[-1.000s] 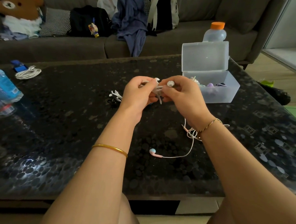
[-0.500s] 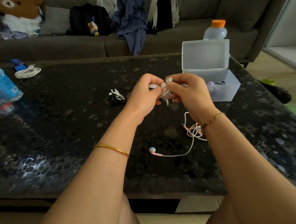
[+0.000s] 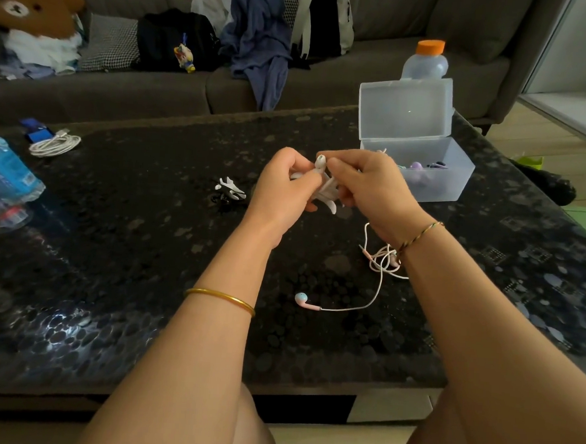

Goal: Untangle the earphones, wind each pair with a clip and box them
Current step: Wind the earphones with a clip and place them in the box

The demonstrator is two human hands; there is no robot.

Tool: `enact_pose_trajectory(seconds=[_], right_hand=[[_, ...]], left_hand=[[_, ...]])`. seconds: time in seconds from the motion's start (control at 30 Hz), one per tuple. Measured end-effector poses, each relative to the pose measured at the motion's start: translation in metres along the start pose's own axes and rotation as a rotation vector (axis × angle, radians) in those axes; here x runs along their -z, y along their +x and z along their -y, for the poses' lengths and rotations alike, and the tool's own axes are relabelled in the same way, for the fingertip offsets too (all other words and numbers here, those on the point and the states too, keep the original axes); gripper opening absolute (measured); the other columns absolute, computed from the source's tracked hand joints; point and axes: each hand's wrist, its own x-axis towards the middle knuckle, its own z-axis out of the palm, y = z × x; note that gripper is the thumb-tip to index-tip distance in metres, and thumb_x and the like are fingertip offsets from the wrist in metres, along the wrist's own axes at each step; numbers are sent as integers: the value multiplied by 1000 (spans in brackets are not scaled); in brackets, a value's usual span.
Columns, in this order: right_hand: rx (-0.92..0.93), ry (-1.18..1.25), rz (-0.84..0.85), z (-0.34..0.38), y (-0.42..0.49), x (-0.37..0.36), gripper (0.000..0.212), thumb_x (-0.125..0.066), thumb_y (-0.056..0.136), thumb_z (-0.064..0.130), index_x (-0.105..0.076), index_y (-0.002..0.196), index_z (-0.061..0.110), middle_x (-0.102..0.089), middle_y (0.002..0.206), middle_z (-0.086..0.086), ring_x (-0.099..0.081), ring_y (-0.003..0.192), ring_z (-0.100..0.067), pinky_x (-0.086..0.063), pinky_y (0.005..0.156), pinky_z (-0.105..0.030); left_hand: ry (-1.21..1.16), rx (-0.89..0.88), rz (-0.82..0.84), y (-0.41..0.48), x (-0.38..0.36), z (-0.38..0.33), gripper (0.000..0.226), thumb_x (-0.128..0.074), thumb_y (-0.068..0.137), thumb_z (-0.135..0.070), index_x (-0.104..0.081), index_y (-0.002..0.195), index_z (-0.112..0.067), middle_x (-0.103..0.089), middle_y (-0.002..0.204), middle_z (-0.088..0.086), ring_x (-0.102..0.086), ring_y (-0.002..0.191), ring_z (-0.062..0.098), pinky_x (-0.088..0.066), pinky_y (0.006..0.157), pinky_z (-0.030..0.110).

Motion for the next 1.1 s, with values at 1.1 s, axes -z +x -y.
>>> enact_pose_trajectory(seconds=[1.1], right_hand=[[72,-92,238,-8,-1,16,18,-64,88,12,-66,105,15,-69,93,-7,-65,76,-19,-55,69,-29]], left_hand=[[-196,200,-37,5,3,-3,6,-55,91,-15,-61,94,-16,-62,98,5,-56,88,16,-45,70,29]])
